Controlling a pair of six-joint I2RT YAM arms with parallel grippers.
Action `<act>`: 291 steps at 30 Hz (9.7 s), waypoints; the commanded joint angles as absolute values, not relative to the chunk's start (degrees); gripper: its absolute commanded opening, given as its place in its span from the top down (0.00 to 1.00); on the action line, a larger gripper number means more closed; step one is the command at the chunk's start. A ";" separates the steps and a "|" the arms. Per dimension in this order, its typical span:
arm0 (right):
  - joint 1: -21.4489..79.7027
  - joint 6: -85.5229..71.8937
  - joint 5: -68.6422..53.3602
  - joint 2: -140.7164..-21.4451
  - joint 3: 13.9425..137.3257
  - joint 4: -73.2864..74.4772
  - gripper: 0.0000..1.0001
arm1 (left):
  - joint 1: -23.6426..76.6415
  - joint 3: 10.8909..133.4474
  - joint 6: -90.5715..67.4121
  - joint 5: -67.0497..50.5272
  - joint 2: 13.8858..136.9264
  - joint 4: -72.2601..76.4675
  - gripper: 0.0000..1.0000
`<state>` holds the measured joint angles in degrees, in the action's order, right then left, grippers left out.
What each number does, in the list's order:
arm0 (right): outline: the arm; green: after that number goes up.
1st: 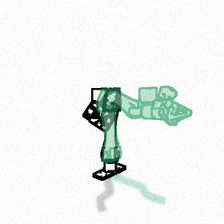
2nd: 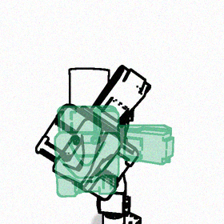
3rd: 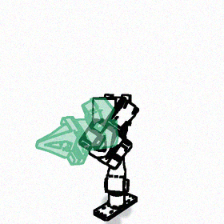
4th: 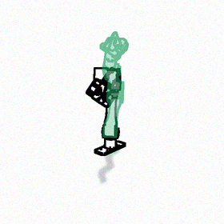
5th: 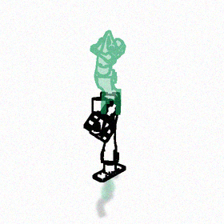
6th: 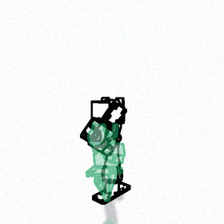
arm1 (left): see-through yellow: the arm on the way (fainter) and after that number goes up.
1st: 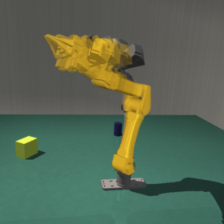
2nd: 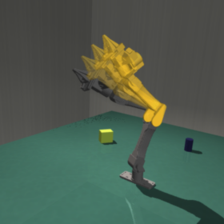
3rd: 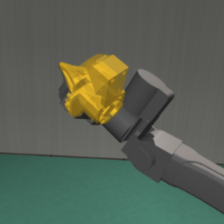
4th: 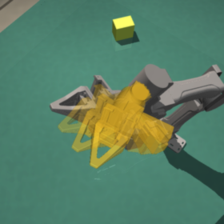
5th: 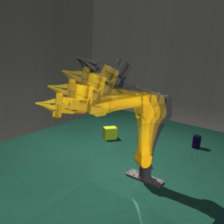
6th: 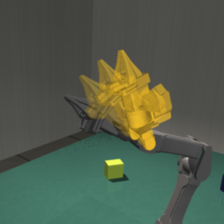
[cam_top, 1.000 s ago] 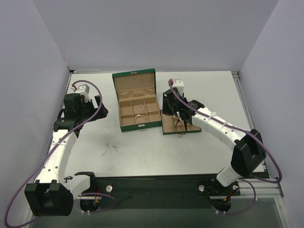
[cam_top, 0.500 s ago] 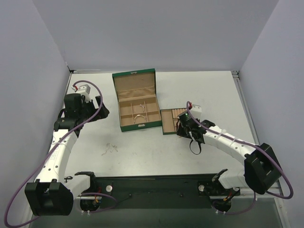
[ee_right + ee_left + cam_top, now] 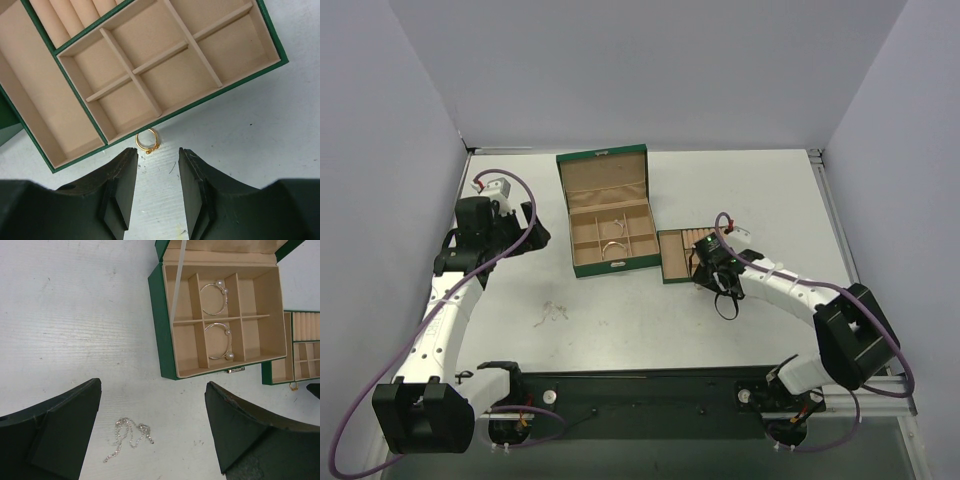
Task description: Organize the mixed jewelry
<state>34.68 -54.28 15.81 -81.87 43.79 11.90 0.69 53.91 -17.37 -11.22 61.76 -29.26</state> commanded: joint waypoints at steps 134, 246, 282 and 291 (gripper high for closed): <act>50.10 -33.40 16.08 -58.10 32.43 -13.27 1.00 | 42.36 46.05 -52.91 -25.84 87.36 25.48 0.31; 20.30 -48.60 -53.61 -59.59 20.65 -48.96 0.61 | 35.95 49.04 -41.66 -55.99 90.62 36.56 1.00; 20.83 -53.09 -50.89 -60.03 17.23 -60.12 0.75 | 35.42 47.20 -44.65 -55.28 91.67 40.78 1.00; 20.74 -53.26 -50.80 -60.29 17.05 -60.55 0.80 | 35.42 47.02 -45.00 -54.93 91.76 41.22 1.00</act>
<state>20.71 -54.00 -50.41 -61.39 17.28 -54.08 35.79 47.27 -44.84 -54.68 91.64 37.60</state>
